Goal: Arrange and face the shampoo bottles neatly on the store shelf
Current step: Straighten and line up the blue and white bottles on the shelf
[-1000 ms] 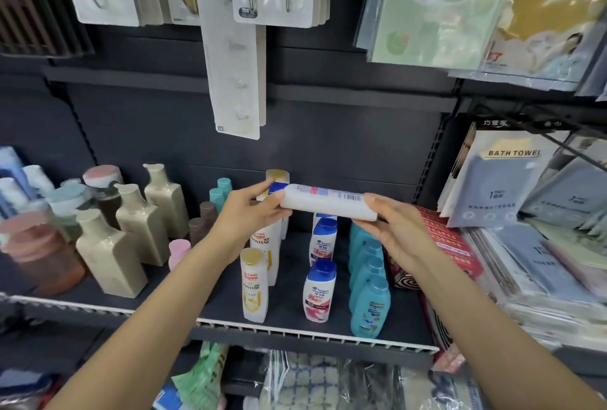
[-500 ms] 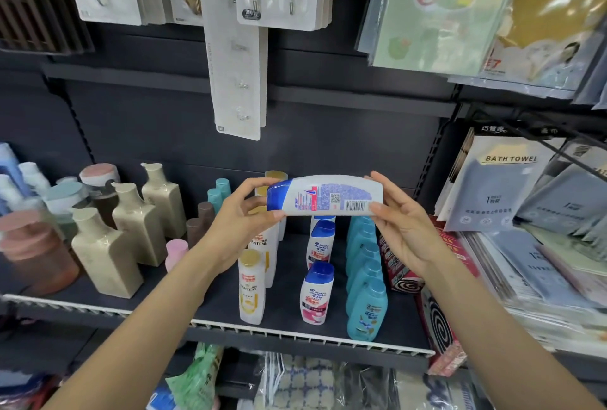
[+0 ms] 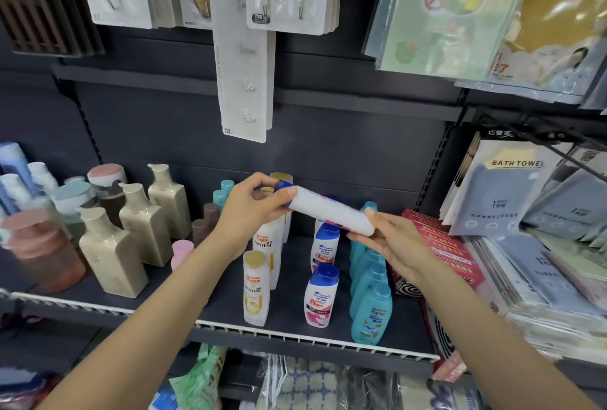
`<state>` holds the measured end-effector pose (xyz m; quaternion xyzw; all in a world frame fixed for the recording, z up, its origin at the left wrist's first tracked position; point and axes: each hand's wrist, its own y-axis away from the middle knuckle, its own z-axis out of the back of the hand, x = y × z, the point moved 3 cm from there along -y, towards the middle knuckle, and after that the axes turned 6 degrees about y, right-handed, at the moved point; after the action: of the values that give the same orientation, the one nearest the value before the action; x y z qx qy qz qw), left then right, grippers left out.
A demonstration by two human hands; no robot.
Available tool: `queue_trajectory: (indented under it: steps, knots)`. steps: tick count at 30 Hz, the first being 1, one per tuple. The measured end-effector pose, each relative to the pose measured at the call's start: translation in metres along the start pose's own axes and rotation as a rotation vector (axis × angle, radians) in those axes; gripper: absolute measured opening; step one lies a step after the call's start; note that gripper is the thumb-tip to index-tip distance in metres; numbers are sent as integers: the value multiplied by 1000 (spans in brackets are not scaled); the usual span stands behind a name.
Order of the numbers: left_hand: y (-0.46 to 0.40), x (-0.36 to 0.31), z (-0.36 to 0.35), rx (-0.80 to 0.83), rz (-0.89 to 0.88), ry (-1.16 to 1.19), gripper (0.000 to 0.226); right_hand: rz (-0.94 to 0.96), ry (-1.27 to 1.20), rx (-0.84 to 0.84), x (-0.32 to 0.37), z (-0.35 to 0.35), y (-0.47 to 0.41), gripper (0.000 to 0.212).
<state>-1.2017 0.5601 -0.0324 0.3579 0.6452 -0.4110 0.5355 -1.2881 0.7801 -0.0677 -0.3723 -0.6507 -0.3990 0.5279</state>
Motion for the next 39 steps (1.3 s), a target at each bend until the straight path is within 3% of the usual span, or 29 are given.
queue_trajectory:
  steps: [5, 9, 12, 17, 20, 22, 27, 31, 34, 39]
  knots:
    - [-10, -2, -12, -127, 17, 1, 31, 207, 709, -84, 1, -10, -10, 25]
    - [-17, 1, -21, -194, 11, -61, 31, 339, 864, -21, 10, -36, -11, 39]
    - [-21, -1, -29, -187, -17, -102, 35, 529, 1039, -124, 14, -47, -12, 50]
    - [-30, 4, -34, -64, -16, -262, 40, 593, 1015, -156, 8, -51, -20, 43]
    - [-33, 8, -34, 141, 24, -231, 37, 499, 925, -157, 2, -44, -25, 38]
    - [-34, 13, -30, 219, -6, -365, 38, 444, 913, -189, -3, -39, -30, 38]
    - [-47, 50, 0, 231, -148, -902, 42, 369, 920, -153, -11, -35, -38, 46]
    - [-53, 70, 14, 346, -138, -1276, 66, 333, 916, -149, -19, -34, -45, 45]
    - [-56, 79, 18, 388, -135, -1374, 76, 308, 960, -147, -27, -32, -53, 41]
    - [-58, 85, 19, 360, -178, -1387, 66, 264, 1018, -65, -45, -28, -66, 50]
